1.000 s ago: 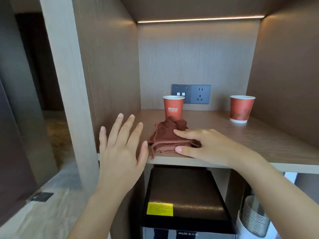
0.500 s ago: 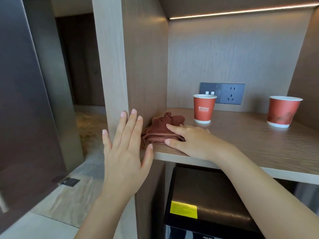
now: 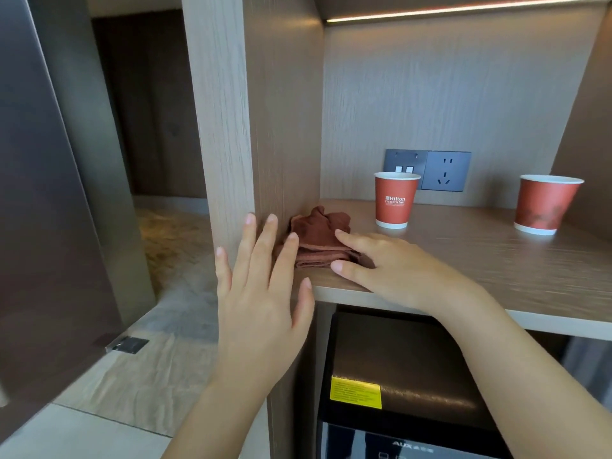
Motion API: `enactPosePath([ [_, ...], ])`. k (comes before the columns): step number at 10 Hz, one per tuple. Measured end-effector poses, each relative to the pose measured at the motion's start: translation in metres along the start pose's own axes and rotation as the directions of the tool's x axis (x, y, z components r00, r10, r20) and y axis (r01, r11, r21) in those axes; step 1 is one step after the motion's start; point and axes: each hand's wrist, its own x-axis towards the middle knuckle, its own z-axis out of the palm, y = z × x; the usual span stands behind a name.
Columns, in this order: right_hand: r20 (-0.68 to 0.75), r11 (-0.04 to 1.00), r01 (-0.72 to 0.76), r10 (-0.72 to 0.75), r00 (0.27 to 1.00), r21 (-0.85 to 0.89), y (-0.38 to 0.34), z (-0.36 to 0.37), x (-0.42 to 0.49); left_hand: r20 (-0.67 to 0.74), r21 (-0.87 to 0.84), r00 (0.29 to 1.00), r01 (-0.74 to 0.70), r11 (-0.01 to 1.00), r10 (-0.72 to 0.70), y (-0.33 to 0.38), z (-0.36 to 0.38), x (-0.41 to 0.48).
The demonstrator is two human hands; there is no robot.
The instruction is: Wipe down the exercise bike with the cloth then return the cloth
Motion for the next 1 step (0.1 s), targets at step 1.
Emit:
enactPosePath([
  [1,-0.197,0.998,-0.046,0.035,0.980,-0.048,0.0045,0.0048,-0.0208,0.038,-0.052,0.998,-0.039,0.998,0.041,0.0100,0.0022,-0.0075],
])
